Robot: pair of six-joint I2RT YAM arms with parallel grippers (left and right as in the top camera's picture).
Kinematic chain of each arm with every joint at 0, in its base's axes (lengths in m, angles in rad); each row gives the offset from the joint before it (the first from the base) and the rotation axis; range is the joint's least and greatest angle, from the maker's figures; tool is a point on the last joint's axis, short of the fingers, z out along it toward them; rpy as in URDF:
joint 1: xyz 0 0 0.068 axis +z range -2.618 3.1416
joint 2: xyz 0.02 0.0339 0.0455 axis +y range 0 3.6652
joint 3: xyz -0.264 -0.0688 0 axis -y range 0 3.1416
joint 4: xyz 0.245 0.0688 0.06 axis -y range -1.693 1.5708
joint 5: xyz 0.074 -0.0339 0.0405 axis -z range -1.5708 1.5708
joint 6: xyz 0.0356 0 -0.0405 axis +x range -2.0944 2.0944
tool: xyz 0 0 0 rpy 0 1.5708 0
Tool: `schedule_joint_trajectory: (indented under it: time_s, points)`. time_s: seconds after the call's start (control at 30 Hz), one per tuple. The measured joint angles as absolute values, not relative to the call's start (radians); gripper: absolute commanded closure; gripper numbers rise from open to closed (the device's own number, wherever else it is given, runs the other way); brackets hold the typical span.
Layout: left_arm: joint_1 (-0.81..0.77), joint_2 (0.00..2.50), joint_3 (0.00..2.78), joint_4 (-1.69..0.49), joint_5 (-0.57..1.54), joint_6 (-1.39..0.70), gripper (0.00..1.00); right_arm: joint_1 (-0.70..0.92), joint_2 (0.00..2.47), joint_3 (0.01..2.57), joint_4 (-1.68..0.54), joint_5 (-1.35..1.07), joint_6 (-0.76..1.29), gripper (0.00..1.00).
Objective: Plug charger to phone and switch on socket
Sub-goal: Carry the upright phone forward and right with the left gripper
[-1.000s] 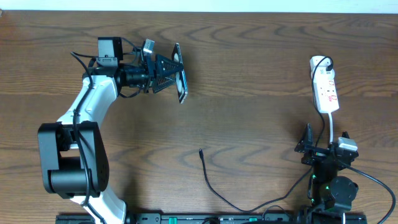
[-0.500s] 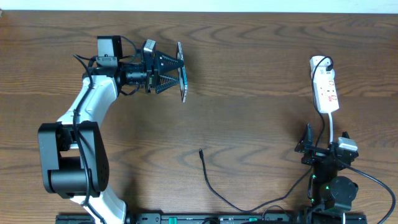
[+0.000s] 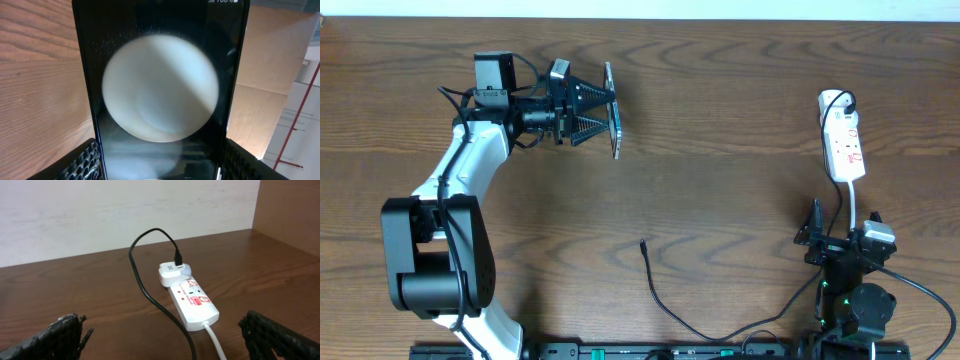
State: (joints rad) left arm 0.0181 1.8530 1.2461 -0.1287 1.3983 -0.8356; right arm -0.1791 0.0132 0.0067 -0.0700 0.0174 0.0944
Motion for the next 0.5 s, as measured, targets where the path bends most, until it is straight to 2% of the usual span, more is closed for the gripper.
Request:
schedule_joint_trajectory:
  time_s: [0.5]
  points:
    - [0.018, 1.853, 1.246, -0.040, 1.409, -0.870, 0.93, -0.179, 0.013, 0.007, -0.070, 0.017, 0.095, 0.01]
